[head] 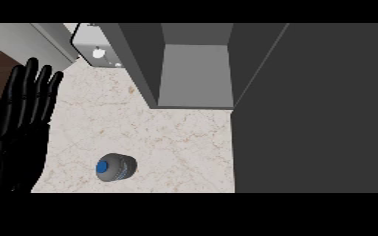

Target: Pick up the bottled water, place it into the cabinet and close the cabinet

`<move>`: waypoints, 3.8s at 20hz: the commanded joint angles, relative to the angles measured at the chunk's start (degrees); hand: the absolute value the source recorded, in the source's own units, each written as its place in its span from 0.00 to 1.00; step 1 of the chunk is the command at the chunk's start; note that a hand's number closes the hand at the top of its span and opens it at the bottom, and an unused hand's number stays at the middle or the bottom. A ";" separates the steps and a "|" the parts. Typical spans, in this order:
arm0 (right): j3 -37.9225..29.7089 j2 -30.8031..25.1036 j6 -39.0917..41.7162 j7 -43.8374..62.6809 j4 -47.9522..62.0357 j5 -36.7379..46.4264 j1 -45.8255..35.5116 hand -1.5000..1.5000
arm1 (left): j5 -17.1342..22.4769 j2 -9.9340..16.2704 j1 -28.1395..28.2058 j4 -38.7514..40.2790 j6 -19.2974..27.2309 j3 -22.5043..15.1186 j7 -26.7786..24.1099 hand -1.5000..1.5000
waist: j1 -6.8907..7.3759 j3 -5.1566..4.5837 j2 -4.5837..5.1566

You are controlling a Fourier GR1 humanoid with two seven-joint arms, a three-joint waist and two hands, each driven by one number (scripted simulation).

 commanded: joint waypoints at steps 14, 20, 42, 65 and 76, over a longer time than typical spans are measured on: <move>8.55 0.35 5.73 11.57 -18.02 -7.99 22.28 0.00 | 15.91 4.92 26.52 -16.80 -16.39 -5.31 4.93 0.00 | -0.19 1.41 -1.60; 11.76 1.23 6.51 11.73 -24.84 -6.50 28.11 0.00 | 19.64 6.09 34.71 -23.41 -18.49 -0.80 6.63 0.00 | -0.19 1.41 -1.63; 12.64 0.76 12.41 -1.35 -25.90 -5.26 44.54 0.00 | 1.88 -0.66 22.48 11.22 -18.81 2.07 -11.25 0.00 | -1.59 1.38 -1.41; 12.85 -2.06 19.22 -11.71 -29.64 -5.71 60.55 0.00 | -4.78 -1.06 8.73 58.94 -20.20 6.59 -41.88 0.00 | -1.81 1.32 -1.47; 14.08 -1.62 19.02 -11.93 -31.07 -5.28 61.79 0.00 | -5.85 -3.15 -0.78 77.32 -21.12 6.45 -51.64 0.00 | -1.56 1.31 -1.37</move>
